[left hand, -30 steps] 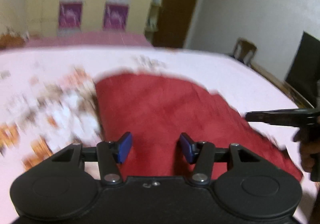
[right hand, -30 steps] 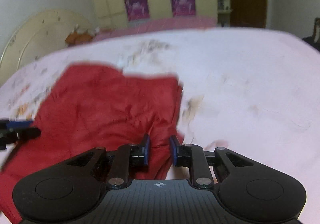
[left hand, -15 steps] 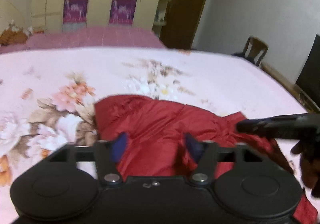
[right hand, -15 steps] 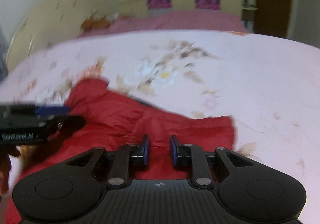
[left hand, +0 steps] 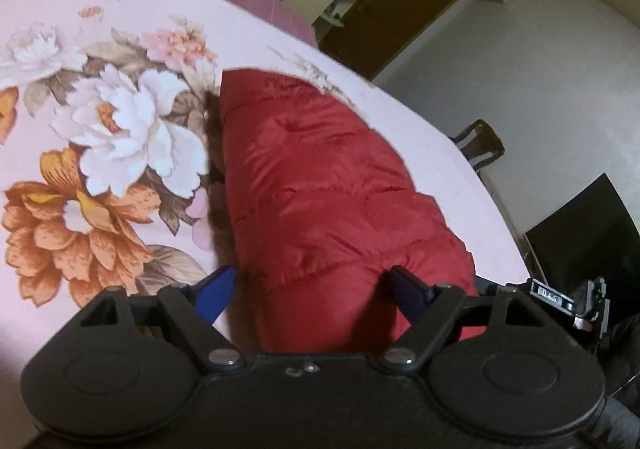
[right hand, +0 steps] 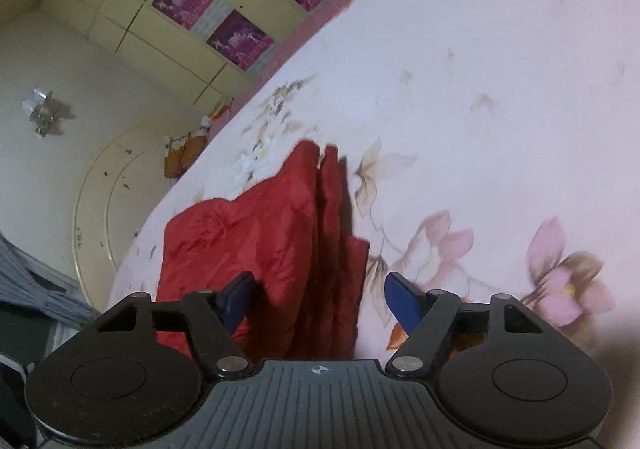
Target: Fold large clothes
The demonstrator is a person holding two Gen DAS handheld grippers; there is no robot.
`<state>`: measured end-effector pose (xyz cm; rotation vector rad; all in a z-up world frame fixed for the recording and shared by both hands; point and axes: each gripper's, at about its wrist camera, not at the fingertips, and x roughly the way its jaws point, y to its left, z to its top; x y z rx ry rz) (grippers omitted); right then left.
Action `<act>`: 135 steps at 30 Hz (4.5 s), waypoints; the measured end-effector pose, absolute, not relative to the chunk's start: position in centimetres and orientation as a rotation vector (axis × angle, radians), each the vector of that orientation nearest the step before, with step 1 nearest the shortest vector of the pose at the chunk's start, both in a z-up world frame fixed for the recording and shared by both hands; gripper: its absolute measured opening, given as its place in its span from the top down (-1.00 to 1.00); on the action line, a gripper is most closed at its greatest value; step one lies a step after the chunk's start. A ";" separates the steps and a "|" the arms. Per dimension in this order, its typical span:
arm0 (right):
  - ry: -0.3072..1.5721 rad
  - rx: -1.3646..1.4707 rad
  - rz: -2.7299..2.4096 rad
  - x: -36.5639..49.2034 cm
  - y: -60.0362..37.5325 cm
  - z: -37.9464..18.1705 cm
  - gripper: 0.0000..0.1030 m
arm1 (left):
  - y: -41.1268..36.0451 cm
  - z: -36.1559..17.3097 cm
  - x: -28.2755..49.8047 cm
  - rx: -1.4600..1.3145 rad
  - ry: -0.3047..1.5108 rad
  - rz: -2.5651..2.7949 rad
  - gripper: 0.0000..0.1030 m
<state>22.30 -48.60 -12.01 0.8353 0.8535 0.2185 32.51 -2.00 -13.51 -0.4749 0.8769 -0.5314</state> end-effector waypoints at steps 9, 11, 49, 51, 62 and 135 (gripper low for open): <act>0.874 0.863 0.250 22.1 -48.5 -12.4 -0.16 | -2.1 -13.6 32.8 -0.474 0.878 -0.554 -0.53; 0.879 0.883 0.255 22.1 -48.6 -12.9 -0.16 | -2.0 -13.9 33.2 -0.478 0.888 -0.567 -0.57; 0.783 0.542 0.377 25.2 -23.6 -4.3 0.62 | 15.2 -7.3 31.7 -0.406 0.701 -0.498 0.01; 0.781 0.536 0.403 26.3 -21.1 -4.4 0.62 | 17.3 -7.0 31.8 -0.394 0.698 -0.482 0.01; 0.816 0.477 0.488 33.0 -8.4 -4.8 0.62 | 27.1 -8.0 34.8 -0.397 0.756 -0.394 0.01; 0.830 -0.098 0.606 21.1 -0.3 -6.0 0.73 | 20.1 -8.6 20.5 -0.001 0.687 -0.280 0.10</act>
